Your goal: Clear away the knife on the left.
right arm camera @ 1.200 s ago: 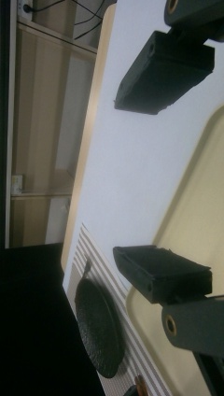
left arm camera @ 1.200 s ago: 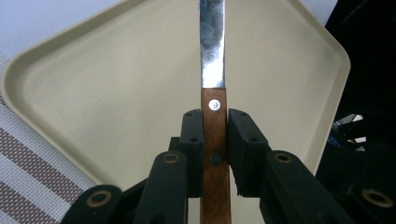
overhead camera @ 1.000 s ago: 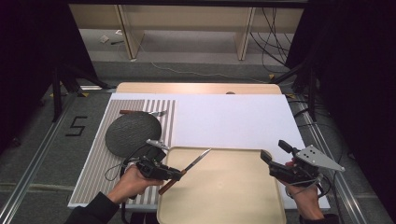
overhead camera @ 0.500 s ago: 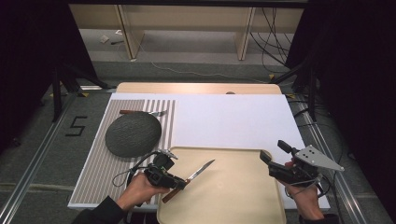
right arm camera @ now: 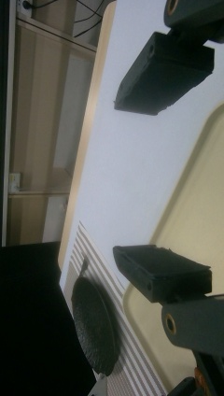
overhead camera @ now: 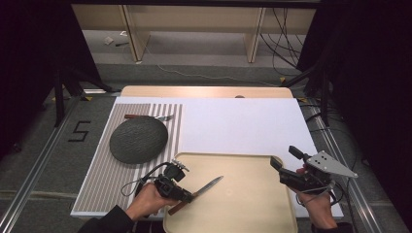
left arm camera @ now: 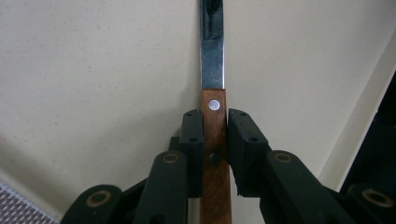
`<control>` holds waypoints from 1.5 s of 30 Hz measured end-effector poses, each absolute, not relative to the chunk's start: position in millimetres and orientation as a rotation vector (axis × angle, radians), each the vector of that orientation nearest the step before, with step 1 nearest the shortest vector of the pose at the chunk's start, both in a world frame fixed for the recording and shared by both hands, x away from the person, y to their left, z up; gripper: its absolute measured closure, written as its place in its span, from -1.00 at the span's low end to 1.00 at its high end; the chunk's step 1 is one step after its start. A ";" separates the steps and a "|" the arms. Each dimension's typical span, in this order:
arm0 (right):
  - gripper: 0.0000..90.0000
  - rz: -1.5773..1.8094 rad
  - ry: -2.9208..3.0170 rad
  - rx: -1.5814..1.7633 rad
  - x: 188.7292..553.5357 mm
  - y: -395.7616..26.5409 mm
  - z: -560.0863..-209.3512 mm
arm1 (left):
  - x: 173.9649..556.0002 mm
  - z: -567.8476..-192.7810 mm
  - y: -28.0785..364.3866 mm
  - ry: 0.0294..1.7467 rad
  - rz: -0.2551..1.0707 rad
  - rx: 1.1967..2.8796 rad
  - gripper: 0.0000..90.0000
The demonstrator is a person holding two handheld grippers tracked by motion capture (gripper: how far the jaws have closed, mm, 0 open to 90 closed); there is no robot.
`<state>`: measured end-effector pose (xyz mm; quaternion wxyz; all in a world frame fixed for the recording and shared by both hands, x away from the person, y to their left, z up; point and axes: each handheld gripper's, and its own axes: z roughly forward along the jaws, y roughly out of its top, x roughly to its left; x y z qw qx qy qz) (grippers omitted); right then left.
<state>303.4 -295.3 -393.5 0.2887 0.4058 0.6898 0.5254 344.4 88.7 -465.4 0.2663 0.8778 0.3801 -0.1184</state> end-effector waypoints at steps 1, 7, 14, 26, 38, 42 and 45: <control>-0.43 1.403 1.842 1.083 303.5 -295.3 -393.5 | 343.7 -465.9 87.9 1.020 -0.319 2.376 0.69; -0.43 1.402 1.842 1.083 303.7 -295.1 -393.6 | 345.4 -464.5 88.7 0.996 -0.377 2.342 0.42; -0.43 1.402 1.846 1.081 304.0 -294.9 -393.6 | 344.7 -452.8 86.0 0.869 -0.352 2.212 -0.24; -0.43 1.396 1.851 1.075 304.4 -293.8 -393.9 | 335.4 -455.5 55.2 0.668 -0.207 2.360 0.51; -0.43 1.394 1.856 1.067 304.4 -293.8 -393.9 | 333.6 -467.2 43.6 0.648 -0.182 2.475 0.99; -0.43 1.390 1.863 1.068 304.3 -293.6 -393.7 | 333.7 -469.5 43.0 0.656 -0.183 2.489 0.99; -0.42 1.392 1.861 1.066 304.1 -293.4 -393.6 | 334.7 -469.0 44.1 0.663 -0.177 2.489 0.99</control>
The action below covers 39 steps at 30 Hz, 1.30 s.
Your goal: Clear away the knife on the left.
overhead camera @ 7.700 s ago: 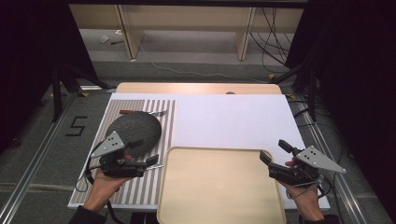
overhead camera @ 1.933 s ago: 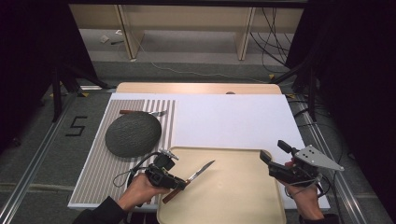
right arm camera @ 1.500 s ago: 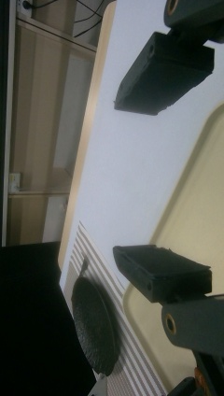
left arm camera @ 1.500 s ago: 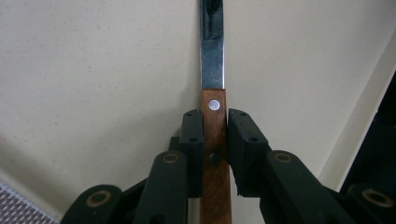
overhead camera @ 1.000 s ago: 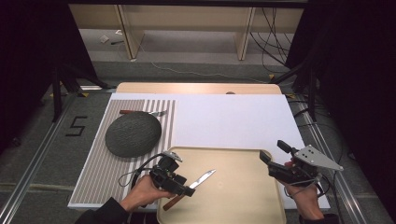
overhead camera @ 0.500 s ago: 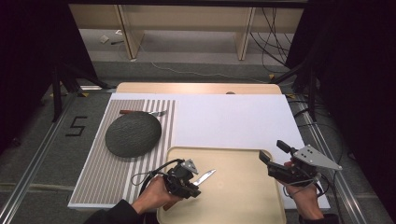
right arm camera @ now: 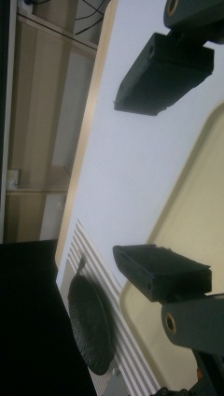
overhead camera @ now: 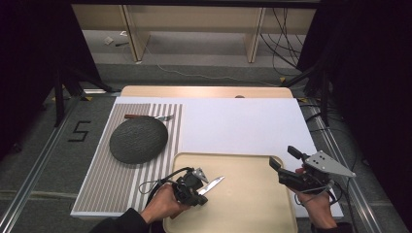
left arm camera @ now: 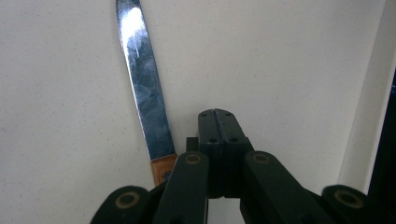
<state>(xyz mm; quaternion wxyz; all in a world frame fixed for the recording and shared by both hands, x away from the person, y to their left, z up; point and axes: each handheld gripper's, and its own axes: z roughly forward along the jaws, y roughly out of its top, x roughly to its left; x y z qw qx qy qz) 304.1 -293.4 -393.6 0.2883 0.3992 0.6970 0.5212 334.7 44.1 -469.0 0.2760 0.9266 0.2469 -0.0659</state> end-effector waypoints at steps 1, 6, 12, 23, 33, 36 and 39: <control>-0.43 1.393 1.861 1.065 304.1 -293.5 -393.6 | 334.9 -468.8 44.4 0.674 -0.171 2.489 0.99; -0.43 1.394 1.865 1.065 304.3 -293.6 -393.7 | 337.7 -468.8 45.2 0.686 -0.140 2.500 0.99; -0.43 1.395 1.862 1.064 303.8 -293.1 -393.4 | 339.3 -466.7 51.2 0.710 -0.082 2.523 0.99; -0.42 1.397 1.864 1.063 303.5 -293.2 -393.4 | 342.7 -465.9 58.3 0.760 -0.015 2.519 0.99; -0.42 1.395 1.868 1.059 303.5 -293.1 -393.4 | 347.4 -465.0 65.2 0.831 -0.003 2.509 1.00; -0.42 1.396 1.867 1.059 303.6 -293.2 -393.4 | 348.0 -465.0 67.1 0.845 -0.012 2.506 1.00; -0.43 1.397 1.867 1.059 303.4 -293.2 -393.4 | 349.3 -464.2 69.9 0.849 -0.013 2.511 1.00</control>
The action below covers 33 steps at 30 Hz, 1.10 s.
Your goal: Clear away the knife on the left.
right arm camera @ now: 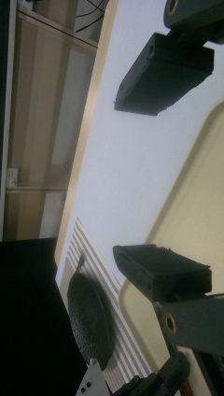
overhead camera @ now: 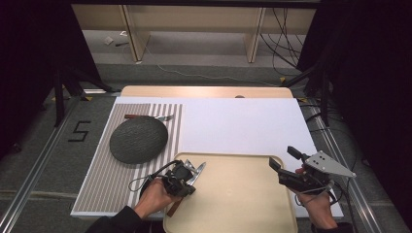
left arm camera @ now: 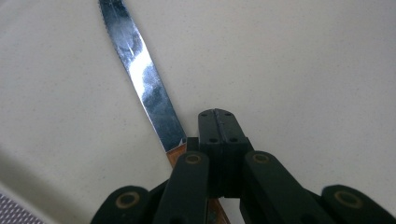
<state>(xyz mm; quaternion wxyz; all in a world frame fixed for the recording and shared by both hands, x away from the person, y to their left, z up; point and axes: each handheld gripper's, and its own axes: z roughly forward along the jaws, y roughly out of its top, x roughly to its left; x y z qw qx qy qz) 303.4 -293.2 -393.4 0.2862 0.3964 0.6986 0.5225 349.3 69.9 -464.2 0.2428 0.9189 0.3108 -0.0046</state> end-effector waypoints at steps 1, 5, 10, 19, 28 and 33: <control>-0.43 1.398 1.867 1.059 303.5 -293.2 -393.4 | 350.0 -463.7 71.2 0.858 -0.013 2.511 1.00; -0.42 1.398 1.867 1.062 303.5 -293.3 -393.4 | 354.0 -463.1 77.3 0.885 -0.011 2.502 1.00; -0.42 1.397 1.867 1.062 303.4 -293.3 -393.3 | 358.4 -461.8 85.5 0.918 -0.003 2.491 1.00; -0.42 1.396 1.866 1.061 303.4 -293.3 -393.3 | 364.1 -460.3 96.1 0.958 0.011 2.479 1.00; -0.42 1.397 1.865 1.061 303.2 -293.3 -393.2 | 364.3 -459.0 100.7 0.963 0.005 2.491 1.00; -0.42 1.397 1.864 1.058 303.2 -293.3 -393.2 | 364.3 -460.0 103.2 0.972 -0.009 2.505 1.00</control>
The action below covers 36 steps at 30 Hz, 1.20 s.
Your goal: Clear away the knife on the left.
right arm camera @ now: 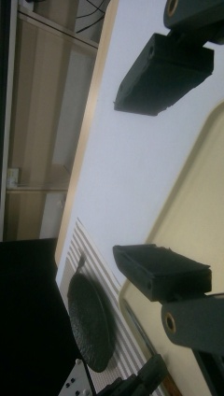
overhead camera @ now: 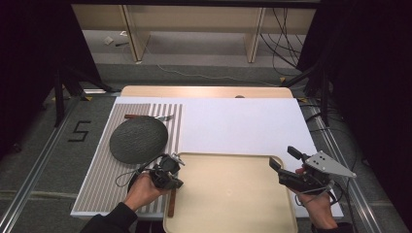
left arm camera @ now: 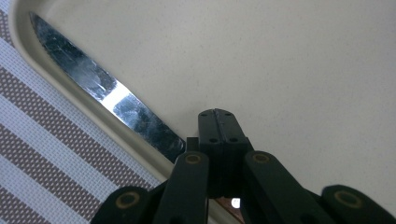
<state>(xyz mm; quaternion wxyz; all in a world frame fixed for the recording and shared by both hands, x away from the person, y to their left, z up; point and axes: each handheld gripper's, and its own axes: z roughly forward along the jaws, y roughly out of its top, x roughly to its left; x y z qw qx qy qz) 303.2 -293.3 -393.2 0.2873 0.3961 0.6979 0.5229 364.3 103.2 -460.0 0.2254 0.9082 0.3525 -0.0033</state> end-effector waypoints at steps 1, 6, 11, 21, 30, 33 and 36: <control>-0.42 1.397 1.865 1.060 303.1 -293.3 -393.2 | 364.5 -459.9 103.9 0.970 -0.011 2.507 1.00; -0.42 1.397 1.865 1.059 303.1 -293.3 -393.2 | 364.6 -459.1 105.4 0.975 -0.018 2.495 0.99; -0.42 1.397 1.864 1.060 303.1 -293.3 -393.2 | 365.3 -457.3 107.8 0.965 -0.070 2.456 0.86; -0.42 1.400 1.866 1.055 303.1 -293.4 -393.1 | 365.2 -450.4 112.6 0.942 -0.137 2.339 0.35; -0.42 1.402 1.865 1.056 303.1 -293.4 -393.2 | 362.3 -449.1 108.3 0.923 -0.135 2.305 -0.17; -0.42 1.404 1.865 1.055 303.1 -293.4 -393.2 | 360.8 -446.4 108.0 0.908 -0.136 2.268 -0.31; -0.42 1.405 1.865 1.056 303.1 -293.4 -393.2 | 359.6 -444.1 107.4 0.897 -0.133 2.235 -0.39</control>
